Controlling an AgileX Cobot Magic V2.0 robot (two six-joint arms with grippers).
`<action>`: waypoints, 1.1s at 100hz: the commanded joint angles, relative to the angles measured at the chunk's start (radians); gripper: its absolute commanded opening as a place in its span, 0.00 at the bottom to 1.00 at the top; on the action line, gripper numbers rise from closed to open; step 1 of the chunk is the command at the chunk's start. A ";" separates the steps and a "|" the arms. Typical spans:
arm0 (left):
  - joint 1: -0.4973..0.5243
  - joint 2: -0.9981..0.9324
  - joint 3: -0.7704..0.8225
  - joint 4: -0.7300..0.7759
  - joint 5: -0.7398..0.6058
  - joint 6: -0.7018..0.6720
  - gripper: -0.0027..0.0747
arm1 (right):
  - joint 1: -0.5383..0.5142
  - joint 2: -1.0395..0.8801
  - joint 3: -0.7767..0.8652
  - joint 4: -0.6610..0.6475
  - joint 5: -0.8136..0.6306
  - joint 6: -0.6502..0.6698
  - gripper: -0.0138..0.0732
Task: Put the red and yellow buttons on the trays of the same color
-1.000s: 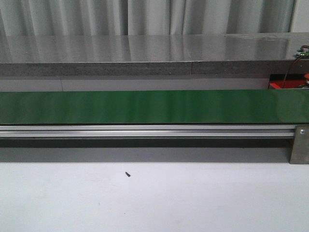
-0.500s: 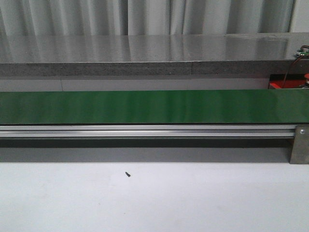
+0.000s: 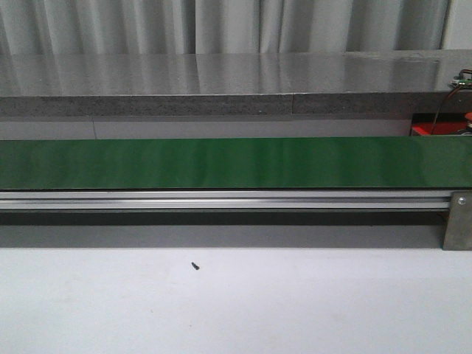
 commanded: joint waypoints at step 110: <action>-0.007 -0.004 -0.027 -0.031 -0.041 -0.004 0.01 | 0.212 -0.923 0.661 -1.024 -0.409 1.126 0.08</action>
